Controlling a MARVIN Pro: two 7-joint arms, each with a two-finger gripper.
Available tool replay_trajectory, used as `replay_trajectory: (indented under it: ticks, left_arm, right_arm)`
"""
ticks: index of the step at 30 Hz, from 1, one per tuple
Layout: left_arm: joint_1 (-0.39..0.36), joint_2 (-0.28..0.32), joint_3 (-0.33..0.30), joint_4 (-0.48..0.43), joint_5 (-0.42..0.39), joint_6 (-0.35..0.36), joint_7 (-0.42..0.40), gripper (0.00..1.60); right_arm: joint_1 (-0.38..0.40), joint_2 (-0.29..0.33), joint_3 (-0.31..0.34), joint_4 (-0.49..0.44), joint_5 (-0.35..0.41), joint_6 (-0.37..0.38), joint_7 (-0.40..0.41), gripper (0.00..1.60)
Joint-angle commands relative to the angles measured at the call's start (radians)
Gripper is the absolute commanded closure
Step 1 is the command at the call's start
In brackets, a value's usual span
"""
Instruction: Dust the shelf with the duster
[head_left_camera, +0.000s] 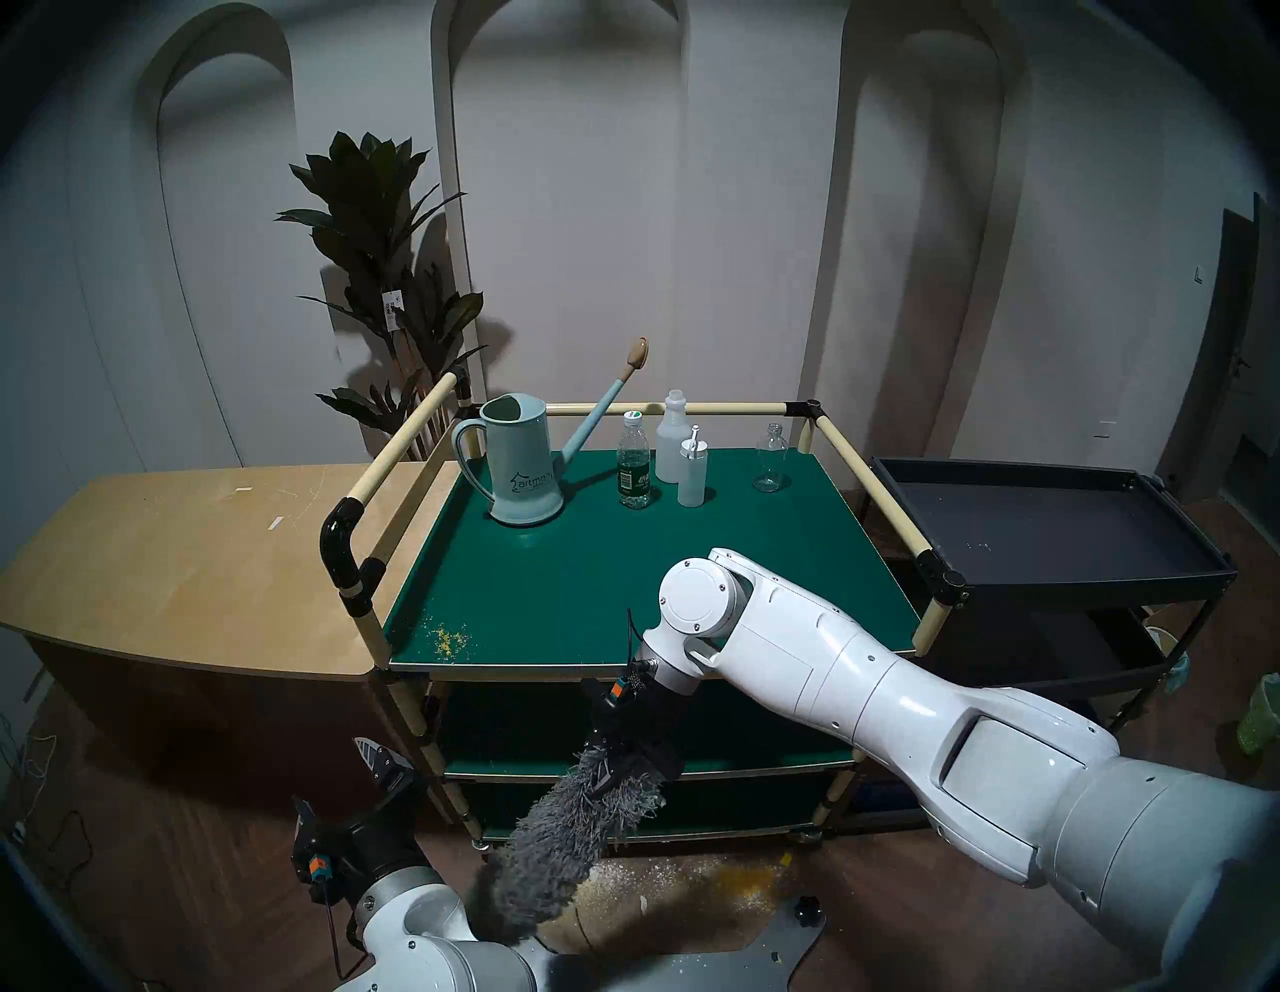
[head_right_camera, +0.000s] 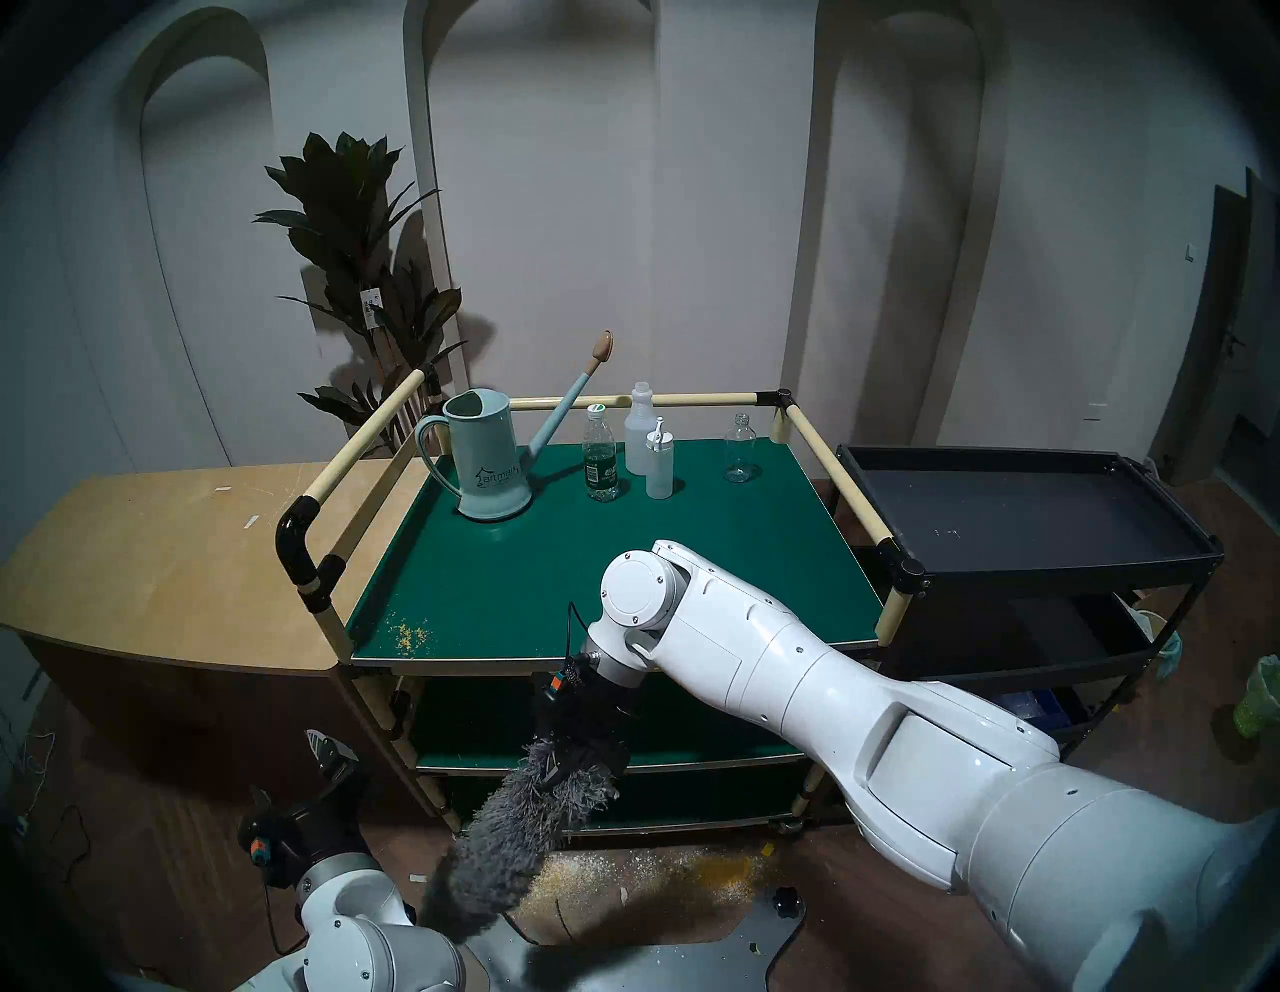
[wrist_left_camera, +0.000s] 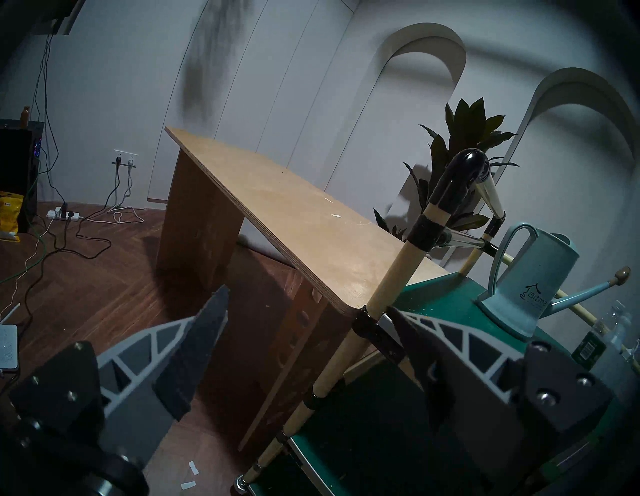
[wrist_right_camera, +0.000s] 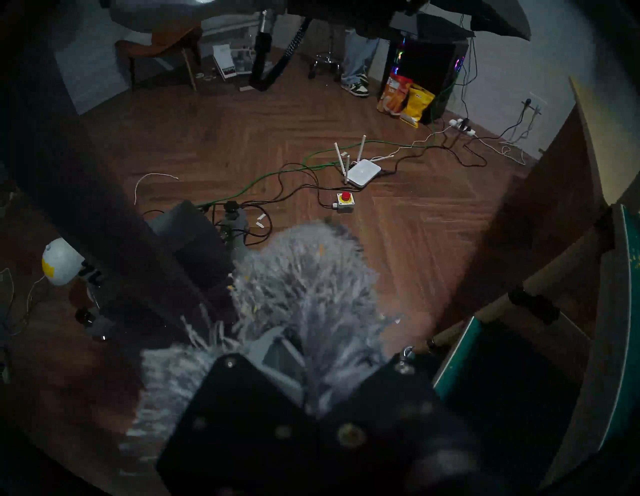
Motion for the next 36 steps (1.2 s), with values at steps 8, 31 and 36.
replay_trajectory:
  ticks: [8,31,36]
  left_arm:
    - [-0.008,0.015,0.004,-0.048,0.031,0.029,-0.007,0.0]
    - [-0.074,0.039,0.026,-0.089,0.044,0.177,-0.007,0.0]
    - [-0.075,0.037,0.013,-0.077,0.027,0.178,-0.003,0.0]
  right_arm:
    - [0.114,0.088,0.213,-0.144,0.138,0.077,-0.01,1.6]
    - [0.265,-0.01,0.412,0.138,0.198,0.189,-0.23,1.6]
    - [0.26,-0.075,0.354,0.225,0.149,0.158,-0.271,1.6]
